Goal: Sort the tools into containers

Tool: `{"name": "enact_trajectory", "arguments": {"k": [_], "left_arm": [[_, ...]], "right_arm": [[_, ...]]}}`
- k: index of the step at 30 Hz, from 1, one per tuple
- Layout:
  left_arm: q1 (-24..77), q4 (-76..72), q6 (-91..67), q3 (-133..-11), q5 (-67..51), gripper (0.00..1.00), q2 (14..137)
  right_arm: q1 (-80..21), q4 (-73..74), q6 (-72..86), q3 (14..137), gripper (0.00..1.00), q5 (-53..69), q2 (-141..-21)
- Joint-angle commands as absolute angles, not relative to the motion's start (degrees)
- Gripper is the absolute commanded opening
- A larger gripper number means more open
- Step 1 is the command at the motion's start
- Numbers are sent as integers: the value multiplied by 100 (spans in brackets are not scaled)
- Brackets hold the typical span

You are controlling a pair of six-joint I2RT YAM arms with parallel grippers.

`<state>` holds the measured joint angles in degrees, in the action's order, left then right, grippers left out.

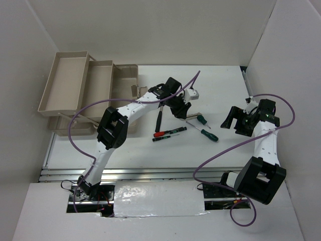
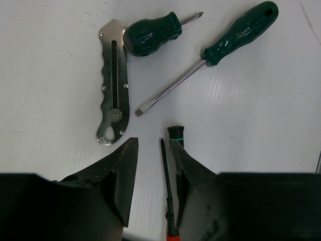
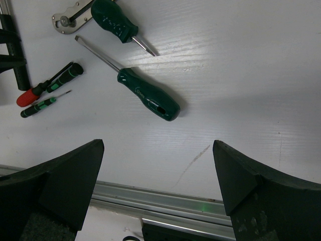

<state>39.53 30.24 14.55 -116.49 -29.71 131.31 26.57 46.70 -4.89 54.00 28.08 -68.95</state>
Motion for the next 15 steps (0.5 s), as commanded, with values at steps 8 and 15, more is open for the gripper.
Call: {"name": "enact_trajectory", "arguments": {"k": [8,15], "left_arm": [[3999,2452,1081,-11883,-2778,36,13728],[4052,2356,1011,-12085,-2707,35,13939]], "right_arm": [[2672,4562,-431,5634,97,3015,-7005],[2672,4632,-439,5686,97,3067,-7066]]}}
